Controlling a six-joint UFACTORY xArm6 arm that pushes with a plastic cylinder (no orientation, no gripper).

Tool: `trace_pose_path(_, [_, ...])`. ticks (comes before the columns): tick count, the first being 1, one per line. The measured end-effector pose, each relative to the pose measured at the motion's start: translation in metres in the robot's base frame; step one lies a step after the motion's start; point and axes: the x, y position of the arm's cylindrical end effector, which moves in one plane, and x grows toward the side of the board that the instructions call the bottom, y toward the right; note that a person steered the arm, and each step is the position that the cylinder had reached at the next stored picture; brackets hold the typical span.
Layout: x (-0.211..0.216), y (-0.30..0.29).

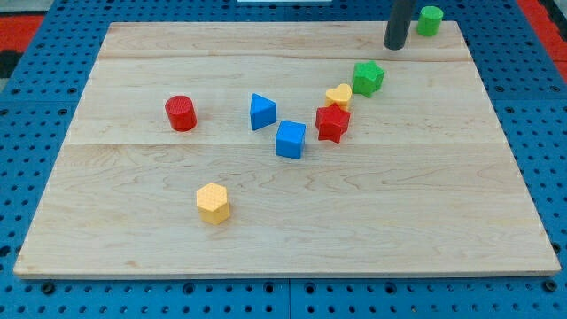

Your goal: Point your arm towards the red circle

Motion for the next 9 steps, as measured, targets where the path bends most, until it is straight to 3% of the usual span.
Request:
trace_pose_path(3, [0.013, 0.011])
trace_pose_path(5, [0.014, -0.126])
trace_pose_path(8, [0.076, -0.272])
trace_pose_path(9, [0.106, -0.293])
